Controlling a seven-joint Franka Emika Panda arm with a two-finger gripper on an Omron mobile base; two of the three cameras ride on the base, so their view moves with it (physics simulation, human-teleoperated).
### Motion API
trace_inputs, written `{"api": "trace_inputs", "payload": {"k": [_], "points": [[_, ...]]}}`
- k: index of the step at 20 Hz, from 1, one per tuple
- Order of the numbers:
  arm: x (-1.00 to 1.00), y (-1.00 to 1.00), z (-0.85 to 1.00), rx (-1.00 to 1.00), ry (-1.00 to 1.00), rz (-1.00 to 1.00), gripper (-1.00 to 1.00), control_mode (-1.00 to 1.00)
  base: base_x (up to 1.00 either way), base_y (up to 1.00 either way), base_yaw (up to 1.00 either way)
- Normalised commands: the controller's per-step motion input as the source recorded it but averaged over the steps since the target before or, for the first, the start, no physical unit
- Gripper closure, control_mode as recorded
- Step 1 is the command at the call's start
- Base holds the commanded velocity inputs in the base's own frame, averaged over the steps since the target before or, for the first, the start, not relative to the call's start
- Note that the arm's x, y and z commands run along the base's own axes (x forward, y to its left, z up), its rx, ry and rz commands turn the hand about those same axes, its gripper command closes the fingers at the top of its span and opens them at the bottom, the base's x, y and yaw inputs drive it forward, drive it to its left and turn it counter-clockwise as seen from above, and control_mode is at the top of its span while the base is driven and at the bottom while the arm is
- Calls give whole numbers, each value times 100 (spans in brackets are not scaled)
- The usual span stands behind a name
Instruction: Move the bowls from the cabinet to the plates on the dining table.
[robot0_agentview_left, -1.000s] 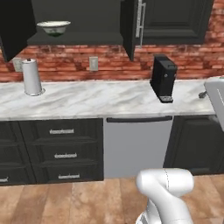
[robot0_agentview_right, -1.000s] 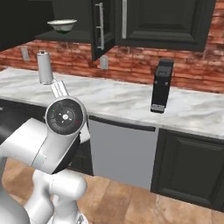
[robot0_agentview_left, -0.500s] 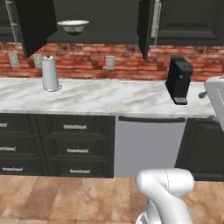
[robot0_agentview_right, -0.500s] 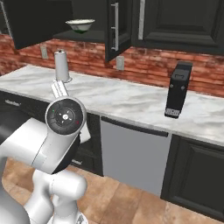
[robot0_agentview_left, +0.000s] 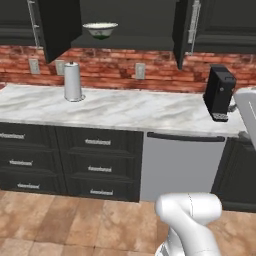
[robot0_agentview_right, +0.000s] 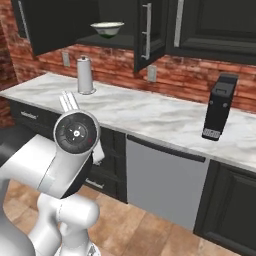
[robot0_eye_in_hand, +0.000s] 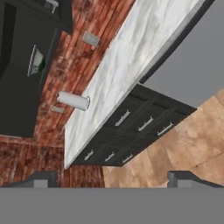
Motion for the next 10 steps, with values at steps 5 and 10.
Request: {"api": "trace_inputs", "payload": {"k": [5,10], "points": [[0,0,0,0,0,0,-100,100,28,62,0],[0,0,0,0,0,0,-100,100,29,62,0]]}}
